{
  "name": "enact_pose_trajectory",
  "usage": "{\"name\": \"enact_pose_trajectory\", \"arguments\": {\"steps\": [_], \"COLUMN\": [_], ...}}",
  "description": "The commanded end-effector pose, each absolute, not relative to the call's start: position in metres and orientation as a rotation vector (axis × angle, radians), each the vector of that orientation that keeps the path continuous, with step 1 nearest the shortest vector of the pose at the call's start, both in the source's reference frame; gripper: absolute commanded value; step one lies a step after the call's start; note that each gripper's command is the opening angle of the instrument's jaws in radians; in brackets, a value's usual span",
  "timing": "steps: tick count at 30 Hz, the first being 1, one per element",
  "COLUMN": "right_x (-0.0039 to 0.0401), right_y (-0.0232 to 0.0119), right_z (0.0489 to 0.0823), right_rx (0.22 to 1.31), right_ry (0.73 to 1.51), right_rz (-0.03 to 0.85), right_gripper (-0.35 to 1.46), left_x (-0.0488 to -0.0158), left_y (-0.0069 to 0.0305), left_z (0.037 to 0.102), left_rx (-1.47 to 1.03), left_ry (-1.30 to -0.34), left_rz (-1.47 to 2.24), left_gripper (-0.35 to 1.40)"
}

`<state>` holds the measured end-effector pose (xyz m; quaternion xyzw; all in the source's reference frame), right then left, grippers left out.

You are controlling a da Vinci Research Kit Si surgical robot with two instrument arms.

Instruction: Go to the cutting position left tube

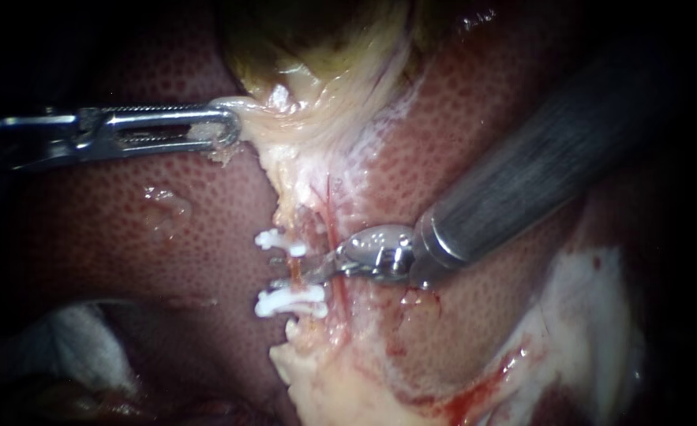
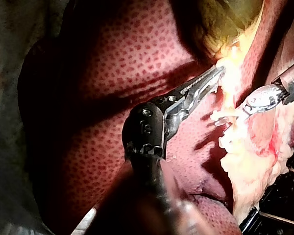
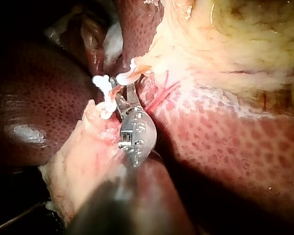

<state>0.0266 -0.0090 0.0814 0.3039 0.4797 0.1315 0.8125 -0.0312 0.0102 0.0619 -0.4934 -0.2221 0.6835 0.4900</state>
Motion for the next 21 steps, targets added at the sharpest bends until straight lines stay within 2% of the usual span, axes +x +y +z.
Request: {"name": "enact_pose_trajectory", "arguments": {"steps": [1,13,21], "right_x": [0.0266,0.0264,0.0247], "right_y": [-0.0090,-0.0091,-0.0084], "right_z": [0.0814,0.0813,0.0808], "right_rx": [0.649,0.650,0.659], "right_ry": [1.024,1.024,1.026], "right_rz": [0.281,0.279,0.276], "right_gripper": [0.31,0.34,0.36], "left_x": [-0.0312,-0.0313,-0.0311], "left_y": [0.0102,0.0101,0.0100], "left_z": [0.0619,0.0617,0.0615], "left_rx": [-1.199,-1.199,-1.199], "left_ry": [-0.539,-0.539,-0.540], "left_rz": [1.660,1.660,1.661], "left_gripper": [-0.35,-0.35,-0.35]}}
